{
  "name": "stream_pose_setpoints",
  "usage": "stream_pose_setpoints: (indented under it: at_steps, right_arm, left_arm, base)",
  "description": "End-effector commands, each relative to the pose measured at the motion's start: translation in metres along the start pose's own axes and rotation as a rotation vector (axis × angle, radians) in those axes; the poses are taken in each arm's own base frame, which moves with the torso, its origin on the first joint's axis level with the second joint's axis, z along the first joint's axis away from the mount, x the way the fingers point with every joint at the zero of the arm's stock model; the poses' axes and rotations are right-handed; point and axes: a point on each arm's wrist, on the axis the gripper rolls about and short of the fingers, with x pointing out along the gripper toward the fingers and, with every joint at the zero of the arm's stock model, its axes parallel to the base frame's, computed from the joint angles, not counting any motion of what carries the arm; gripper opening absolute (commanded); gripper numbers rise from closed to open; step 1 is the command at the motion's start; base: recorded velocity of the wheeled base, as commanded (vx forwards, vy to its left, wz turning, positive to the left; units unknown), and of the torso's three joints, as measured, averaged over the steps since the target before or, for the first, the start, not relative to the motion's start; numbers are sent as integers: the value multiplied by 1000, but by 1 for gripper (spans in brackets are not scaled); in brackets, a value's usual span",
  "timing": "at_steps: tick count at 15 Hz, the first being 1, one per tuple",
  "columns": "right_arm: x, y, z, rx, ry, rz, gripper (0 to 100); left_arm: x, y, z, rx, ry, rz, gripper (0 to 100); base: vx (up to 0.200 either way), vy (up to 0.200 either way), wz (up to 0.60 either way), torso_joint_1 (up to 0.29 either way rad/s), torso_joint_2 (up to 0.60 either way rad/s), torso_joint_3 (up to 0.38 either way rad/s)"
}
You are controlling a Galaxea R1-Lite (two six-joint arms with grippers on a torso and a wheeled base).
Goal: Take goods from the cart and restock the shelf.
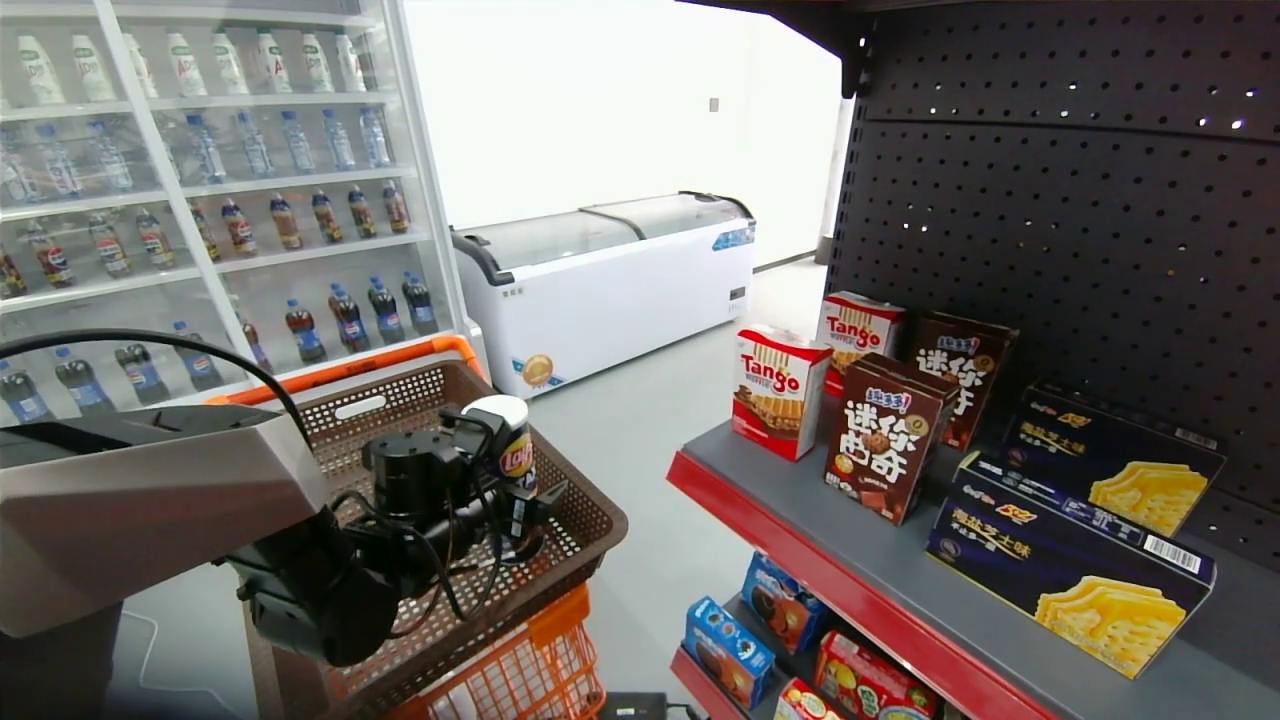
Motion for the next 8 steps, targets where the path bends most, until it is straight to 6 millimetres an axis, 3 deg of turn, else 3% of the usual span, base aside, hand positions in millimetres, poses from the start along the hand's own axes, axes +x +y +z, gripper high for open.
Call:
stream_pose_setpoints:
  at_steps: [1, 2, 3, 8]
  right_arm:
    - [0, 0, 0, 0, 0, 1, 100]
    - [0, 0, 0, -2, 0, 1, 100]
    - [0, 0, 0, 0, 0, 1, 100]
    - [0, 0, 0, 0, 0, 1, 100]
  left_arm:
    - [7, 1, -4, -1, 5, 1, 100]
    - [9, 2, -5, -1, 4, 4, 100]
    - [12, 5, -6, -4, 3, 12, 0]
    - [12, 5, -4, 55, 7, 27, 0]
  base:
    - [0, 0, 0, 0, 0, 0]
    - [0, 0, 0, 0, 0, 0]
    - [0, 0, 0, 0, 0, 0]
    - [0, 0, 0, 0, 0, 0]
